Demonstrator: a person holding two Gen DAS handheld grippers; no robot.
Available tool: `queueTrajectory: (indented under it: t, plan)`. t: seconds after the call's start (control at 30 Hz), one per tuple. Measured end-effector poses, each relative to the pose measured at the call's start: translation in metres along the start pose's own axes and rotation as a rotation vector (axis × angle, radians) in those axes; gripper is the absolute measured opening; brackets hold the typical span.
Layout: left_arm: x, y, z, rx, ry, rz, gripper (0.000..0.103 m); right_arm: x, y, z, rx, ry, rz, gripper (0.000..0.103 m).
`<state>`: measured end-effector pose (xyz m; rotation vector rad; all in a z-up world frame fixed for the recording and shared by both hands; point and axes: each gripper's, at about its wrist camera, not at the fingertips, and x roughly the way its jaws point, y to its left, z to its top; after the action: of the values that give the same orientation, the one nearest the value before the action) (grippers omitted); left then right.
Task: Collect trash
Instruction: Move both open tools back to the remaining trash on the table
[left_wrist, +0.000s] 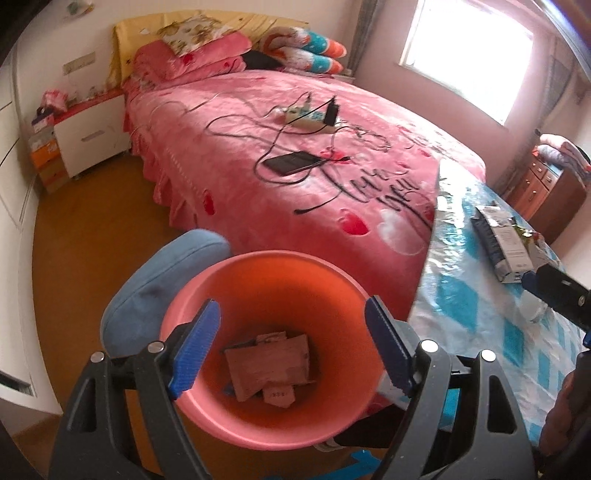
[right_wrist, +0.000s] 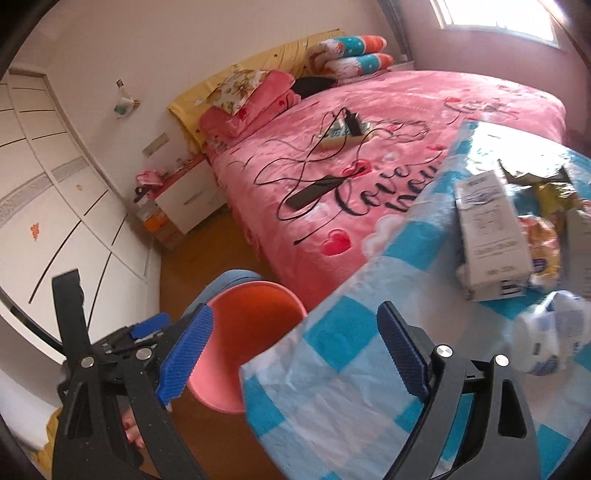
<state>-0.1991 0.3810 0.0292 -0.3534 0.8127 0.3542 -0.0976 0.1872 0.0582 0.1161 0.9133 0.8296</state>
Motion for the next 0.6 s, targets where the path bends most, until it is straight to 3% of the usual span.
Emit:
queueTrajectory:
  t: [0.6]
  plan:
    - [-0.009, -0.074, 0.005, 0.096, -0.003, -0.111, 0.081, -0.059, -0.058, -0.022, 0.047, -0.110, -0.120, 0.090]
